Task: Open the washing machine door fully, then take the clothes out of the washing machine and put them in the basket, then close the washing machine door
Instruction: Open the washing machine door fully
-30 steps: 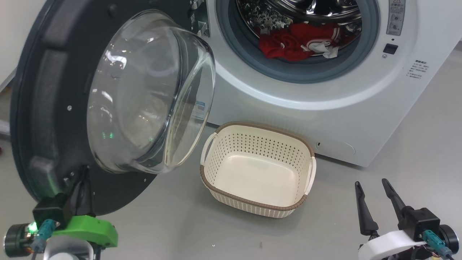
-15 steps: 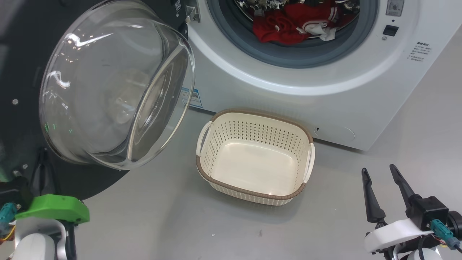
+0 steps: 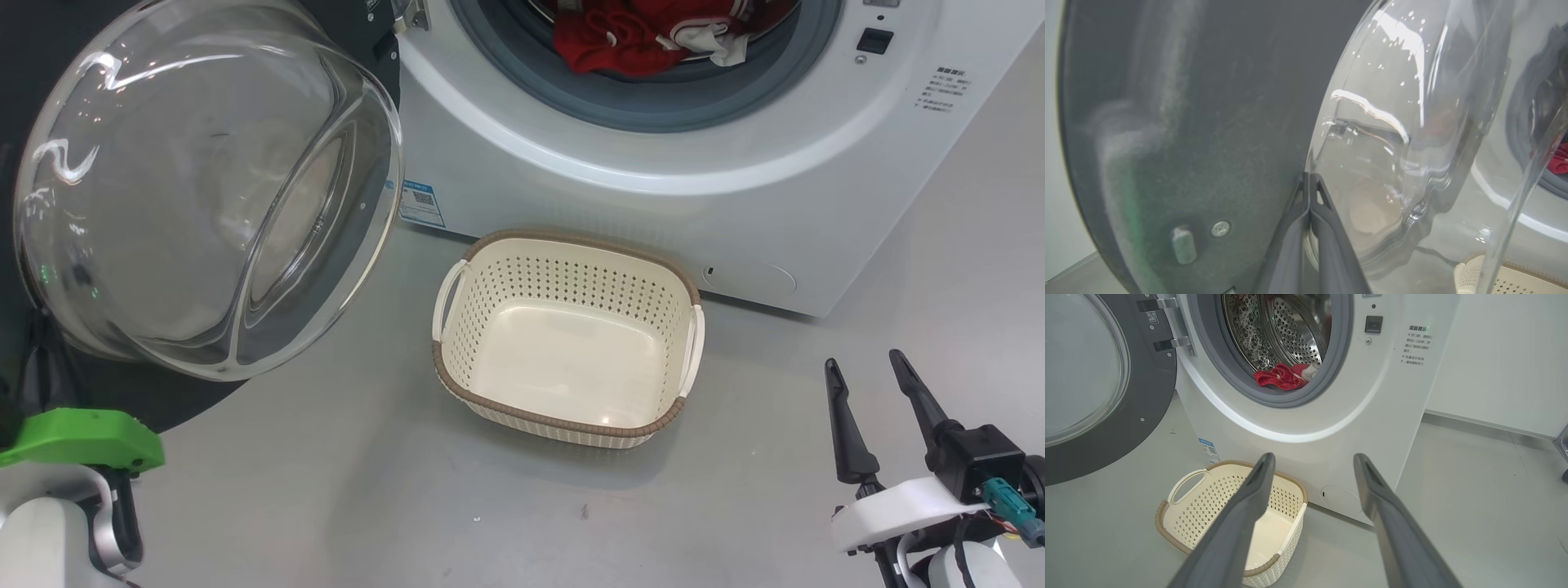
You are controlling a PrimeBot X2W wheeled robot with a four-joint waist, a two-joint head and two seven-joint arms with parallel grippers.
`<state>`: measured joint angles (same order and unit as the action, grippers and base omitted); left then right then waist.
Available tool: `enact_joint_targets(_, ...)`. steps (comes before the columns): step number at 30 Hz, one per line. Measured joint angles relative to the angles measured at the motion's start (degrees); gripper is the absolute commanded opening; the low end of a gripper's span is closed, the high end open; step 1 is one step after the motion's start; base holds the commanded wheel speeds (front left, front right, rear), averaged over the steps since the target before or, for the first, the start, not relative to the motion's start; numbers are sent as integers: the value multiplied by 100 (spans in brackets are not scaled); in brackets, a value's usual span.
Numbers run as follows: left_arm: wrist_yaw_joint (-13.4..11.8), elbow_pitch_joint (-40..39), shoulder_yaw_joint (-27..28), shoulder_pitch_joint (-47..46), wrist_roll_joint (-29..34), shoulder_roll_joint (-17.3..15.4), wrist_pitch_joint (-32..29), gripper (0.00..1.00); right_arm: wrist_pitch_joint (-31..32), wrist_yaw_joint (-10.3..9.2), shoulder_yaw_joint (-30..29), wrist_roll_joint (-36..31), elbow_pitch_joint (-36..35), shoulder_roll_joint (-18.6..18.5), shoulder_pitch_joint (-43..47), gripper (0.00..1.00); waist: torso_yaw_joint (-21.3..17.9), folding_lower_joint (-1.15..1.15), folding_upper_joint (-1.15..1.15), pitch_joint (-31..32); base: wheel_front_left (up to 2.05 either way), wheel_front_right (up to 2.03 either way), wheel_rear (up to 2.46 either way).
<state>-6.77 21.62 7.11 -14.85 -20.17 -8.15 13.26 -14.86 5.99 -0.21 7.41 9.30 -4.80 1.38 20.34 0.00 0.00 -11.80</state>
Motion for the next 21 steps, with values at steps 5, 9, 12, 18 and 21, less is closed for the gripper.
enact_joint_targets(5, 0, 108, 32, -51, 0, -2, 51, 0, 0, 0, -9, 0, 8, 0, -1, 100, -18, 0, 0, -15, 0, 0, 0)
enact_joint_targets(9, 0, 121, 31, -50, 0, 18, 93, 0, 0, 1, -16, 0, 12, 1, -9, 100, -25, 0, 0, -19, 0, 0, 0)
enact_joint_targets(12, 0, 120, 29, -40, 4, 41, 100, 0, 0, 2, -13, 0, 48, 8, -62, 100, -33, 0, 0, 9, 0, 0, 0)
enact_joint_targets(18, 0, -24, -79, 175, 147, 179, 102, 0, 0, 43, 5, 1, 111, 48, -85, 100, -55, 0, 0, 130, 0, 0, 0)
enact_joint_targets(21, 3, -168, -168, 391, 202, 245, 102, 0, 0, 43, 7, 2, 132, 67, -83, 100, -62, 0, 0, 199, 0, 0, 0)
